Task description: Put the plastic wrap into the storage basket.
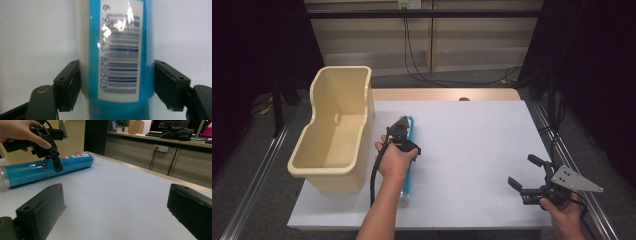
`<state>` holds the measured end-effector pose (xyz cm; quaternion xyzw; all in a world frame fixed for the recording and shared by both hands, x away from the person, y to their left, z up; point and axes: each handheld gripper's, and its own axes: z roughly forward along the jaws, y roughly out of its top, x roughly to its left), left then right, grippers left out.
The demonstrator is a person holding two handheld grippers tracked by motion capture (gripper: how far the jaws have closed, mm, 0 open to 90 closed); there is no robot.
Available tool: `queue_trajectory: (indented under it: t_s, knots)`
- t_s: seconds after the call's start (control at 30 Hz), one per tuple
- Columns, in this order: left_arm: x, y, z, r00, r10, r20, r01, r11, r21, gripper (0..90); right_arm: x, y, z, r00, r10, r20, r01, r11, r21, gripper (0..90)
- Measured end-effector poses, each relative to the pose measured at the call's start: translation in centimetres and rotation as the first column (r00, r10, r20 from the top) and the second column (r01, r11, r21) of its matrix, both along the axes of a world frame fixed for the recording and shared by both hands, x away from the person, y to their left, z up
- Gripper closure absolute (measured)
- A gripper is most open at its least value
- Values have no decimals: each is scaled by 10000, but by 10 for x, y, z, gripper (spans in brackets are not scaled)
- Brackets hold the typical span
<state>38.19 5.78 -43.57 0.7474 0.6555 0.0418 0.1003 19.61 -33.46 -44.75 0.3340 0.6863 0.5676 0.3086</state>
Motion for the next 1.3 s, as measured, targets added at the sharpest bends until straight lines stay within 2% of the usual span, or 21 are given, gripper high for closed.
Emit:
queue_trajectory:
  t_s: [0.07,0.23,0.3,0.33,0.43,0.47,0.6,0.67,0.7,0.77,0.93,1.0,1.03,1.07,1.1,1.23,1.27,1.3]
  knots:
    - [-1,3,1,9998,217,-15,-217,9996,-178,319,0,0,0,10000,-1,-5,1,10000,30,5]
    - [0,3,1,9997,247,-80,-249,9995,-208,323,0,0,0,10000,-24,-6,24,10000,12,5]
    - [1,3,2,9991,378,-193,-385,9986,-356,323,0,0,0,10000,-28,-20,28,10000,43,5]
    - [3,5,6,9980,469,-423,-492,9973,-543,324,1,-1,0,10000,-29,-5,29,10000,32,5]
    - [4,4,11,9978,441,-501,-465,9978,-474,324,1,-1,0,10000,-30,5,30,10000,32,5]
    - [5,4,17,9976,381,-583,-404,9984,-387,324,1,-1,-1,10000,-31,-17,32,10000,61,5]
    - [5,7,27,9976,467,-508,-505,9958,-760,324,0,-2,0,10000,-40,3,40,10000,67,5]
    - [5,7,37,9980,407,-491,-438,9971,-629,324,0,-2,0,10000,-33,-1,33,10000,72,5]
    - [5,7,37,9980,407,-491,-438,9971,-629,324,0,-2,0,10000,-33,-1,33,10000,72,5]
    - [5,8,47,9984,307,-474,-340,9969,-712,324,0,-2,0,10000,-25,-8,25,10000,81,5]
    - [6,8,61,9985,329,-432,-358,9969,-696,324,0,-2,0,10000,-35,-12,35,9999,109,5]
    - [6,11,70,9988,398,-294,-419,9962,-767,324,0,-2,0,10000,-28,-10,28,10000,91,5]
    - [6,11,70,9988,398,-294,-419,9962,-767,324,0,-2,0,10000,-28,-10,28,10000,91,5]
    - [6,12,77,9988,363,-331,-388,9964,-756,324,0,-2,0,10000,-24,-5,24,10000,93,5]
    - [6,12,77,9988,363,-331,-388,9964,-756,324,0,-2,0,10000,-28,-5,28,9999,98,5]
    - [6,15,92,9989,351,-306,-374,9962,-791,324,0,-1,0,10000,-20,-10,20,9999,106,5]
    - [6,17,100,9987,387,-319,-412,9958,-821,324,0,-1,0,10000,-22,-7,22,9999,110,5]
    - [6,17,100,9987,387,-319,-412,9958,-821,324,0,-1,0,10000,-22,-7,22,9999,110,5]
